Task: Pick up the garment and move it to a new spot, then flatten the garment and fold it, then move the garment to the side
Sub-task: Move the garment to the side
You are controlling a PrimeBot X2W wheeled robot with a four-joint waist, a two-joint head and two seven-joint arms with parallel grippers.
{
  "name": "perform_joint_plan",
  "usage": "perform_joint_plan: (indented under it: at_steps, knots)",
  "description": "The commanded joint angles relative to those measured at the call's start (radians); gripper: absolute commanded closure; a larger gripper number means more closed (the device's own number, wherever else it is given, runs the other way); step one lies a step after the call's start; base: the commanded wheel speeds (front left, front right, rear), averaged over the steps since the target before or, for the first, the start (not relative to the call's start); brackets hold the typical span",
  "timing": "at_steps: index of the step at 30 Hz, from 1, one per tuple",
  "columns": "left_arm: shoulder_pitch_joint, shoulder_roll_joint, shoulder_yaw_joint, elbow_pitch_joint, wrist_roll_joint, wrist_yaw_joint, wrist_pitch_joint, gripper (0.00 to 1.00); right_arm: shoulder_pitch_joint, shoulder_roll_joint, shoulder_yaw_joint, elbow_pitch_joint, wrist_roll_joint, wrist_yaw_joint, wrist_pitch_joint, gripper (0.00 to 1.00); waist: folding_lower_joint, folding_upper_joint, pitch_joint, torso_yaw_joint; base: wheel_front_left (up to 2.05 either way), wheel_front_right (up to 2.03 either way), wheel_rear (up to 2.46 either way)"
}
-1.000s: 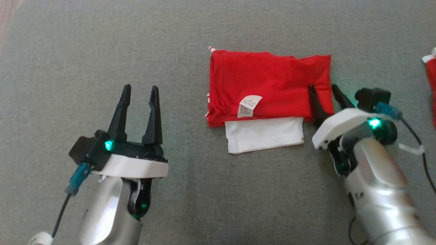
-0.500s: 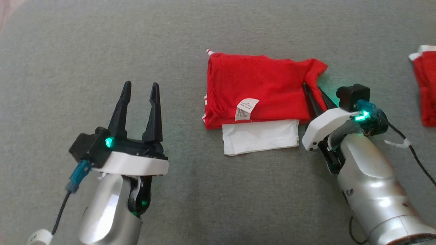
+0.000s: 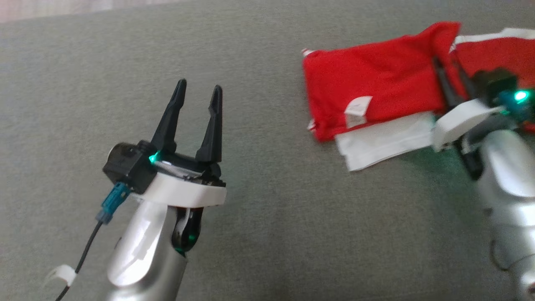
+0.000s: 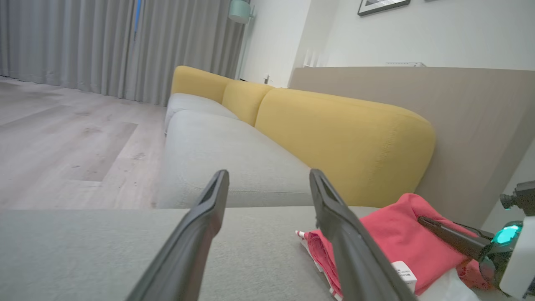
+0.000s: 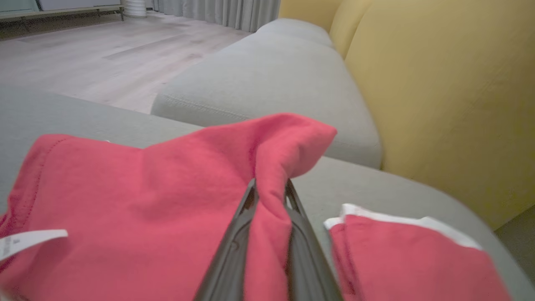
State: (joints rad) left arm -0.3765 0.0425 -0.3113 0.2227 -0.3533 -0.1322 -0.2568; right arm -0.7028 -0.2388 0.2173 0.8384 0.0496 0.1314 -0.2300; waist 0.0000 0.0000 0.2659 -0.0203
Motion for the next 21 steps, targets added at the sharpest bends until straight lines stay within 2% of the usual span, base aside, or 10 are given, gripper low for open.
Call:
perform_joint_plan:
  at_steps: [1, 3, 4, 12, 17, 21]
  knots:
    - [-0.045, 0.008, 0.014, -0.037, -0.01, 0.003, -0.005, 0.0, -0.027, -0.034, 0.003, -0.052, -0.006, -0.001, 0.012, 1.0, 0.0, 0.0, 0.008, -0.026, 0.0, 0.0, 0.0]
    - [-0.055, 0.008, 0.001, -0.042, -0.013, 0.005, -0.005, 0.0, -0.025, -0.083, -0.004, -0.081, -0.003, -0.001, 0.036, 1.0, 0.0, 0.0, 0.013, -0.039, 0.0, 0.0, 0.0]
    - [-0.061, 0.008, -0.006, -0.046, -0.014, 0.007, -0.005, 0.0, -0.022, -0.132, -0.014, -0.112, 0.01, -0.001, 0.06, 1.0, 0.0, 0.0, 0.02, -0.049, 0.0, 0.0, 0.0]
    - [-0.077, 0.008, -0.012, -0.055, -0.003, 0.008, -0.005, 0.0, -0.006, -0.313, -0.063, -0.199, 0.057, -0.001, 0.144, 1.0, 0.0, 0.0, 0.067, -0.065, 0.0, 0.0, 0.0]
    - [-0.092, 0.008, -0.018, -0.057, 0.002, 0.006, -0.005, 0.0, 0.013, -0.389, -0.12, -0.188, 0.06, -0.001, 0.18, 1.0, 0.0, 0.0, 0.1, -0.055, 0.0, 0.0, 0.0]
    - [-0.098, 0.008, -0.018, -0.057, 0.006, 0.005, -0.005, 0.0, 0.021, -0.41, -0.167, -0.165, 0.056, -0.001, 0.183, 1.0, 0.0, 0.0, 0.119, -0.046, 0.0, 0.0, 0.0]
